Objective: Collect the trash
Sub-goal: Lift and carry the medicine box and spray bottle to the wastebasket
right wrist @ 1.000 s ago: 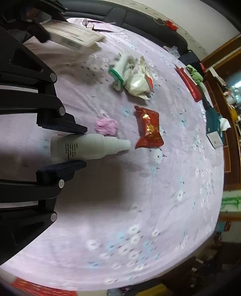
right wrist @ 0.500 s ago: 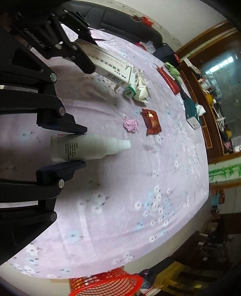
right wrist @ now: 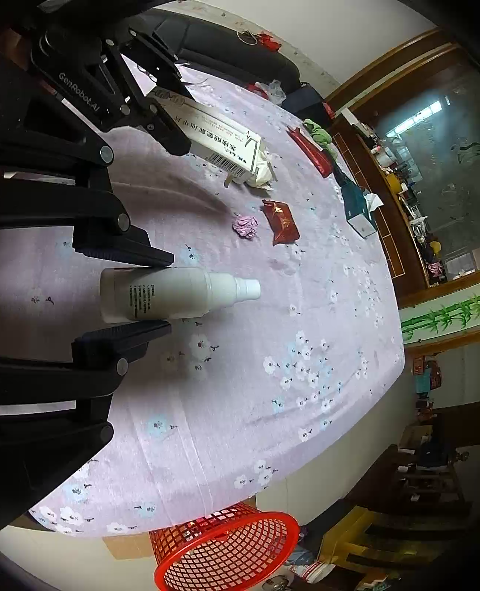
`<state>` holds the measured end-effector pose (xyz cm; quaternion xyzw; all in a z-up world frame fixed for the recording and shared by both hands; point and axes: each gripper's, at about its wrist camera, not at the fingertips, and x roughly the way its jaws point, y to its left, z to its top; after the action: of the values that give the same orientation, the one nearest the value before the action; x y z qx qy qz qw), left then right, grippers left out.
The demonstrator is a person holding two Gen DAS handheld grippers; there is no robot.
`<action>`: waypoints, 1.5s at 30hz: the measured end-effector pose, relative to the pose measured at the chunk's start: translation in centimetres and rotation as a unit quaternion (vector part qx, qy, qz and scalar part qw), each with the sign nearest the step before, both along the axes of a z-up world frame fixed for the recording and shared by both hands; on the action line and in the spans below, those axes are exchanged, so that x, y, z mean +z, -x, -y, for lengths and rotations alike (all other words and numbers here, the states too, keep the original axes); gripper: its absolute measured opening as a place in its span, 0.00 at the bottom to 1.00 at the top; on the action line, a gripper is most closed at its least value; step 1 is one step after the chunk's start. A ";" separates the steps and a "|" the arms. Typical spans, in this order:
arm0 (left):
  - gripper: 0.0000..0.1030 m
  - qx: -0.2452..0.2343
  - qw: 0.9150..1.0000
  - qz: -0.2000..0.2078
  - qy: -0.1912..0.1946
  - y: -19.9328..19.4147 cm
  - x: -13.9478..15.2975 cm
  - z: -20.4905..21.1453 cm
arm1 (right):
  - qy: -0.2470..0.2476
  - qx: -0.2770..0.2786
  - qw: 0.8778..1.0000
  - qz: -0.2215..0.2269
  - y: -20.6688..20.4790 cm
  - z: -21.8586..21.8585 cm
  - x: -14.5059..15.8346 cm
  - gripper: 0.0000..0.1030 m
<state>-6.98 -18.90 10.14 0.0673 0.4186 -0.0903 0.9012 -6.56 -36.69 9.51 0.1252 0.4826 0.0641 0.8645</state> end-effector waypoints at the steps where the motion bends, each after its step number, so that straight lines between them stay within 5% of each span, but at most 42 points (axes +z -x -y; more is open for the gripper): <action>1: 0.49 -0.001 1.000 0.001 -0.001 0.0 0.0 0.2 | -0.001 0.000 1.000 0.002 0.1 0.1 0.1 0.31; 30: 0.49 -0.010 1.000 0.015 -0.011 0.1 1.1 2.2 | -0.010 0.000 1.000 0.018 1.0 1.9 1.7 0.31; 45: 0.49 -0.059 0.998 0.004 -0.007 0.5 0.7 6.6 | -0.024 -0.048 0.999 0.005 2.4 6.1 0.9 0.31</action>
<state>-7.46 -25.50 10.82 0.0985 0.4112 -0.1400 0.8953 -8.97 -42.79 10.43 0.1692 0.4695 0.0347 0.8659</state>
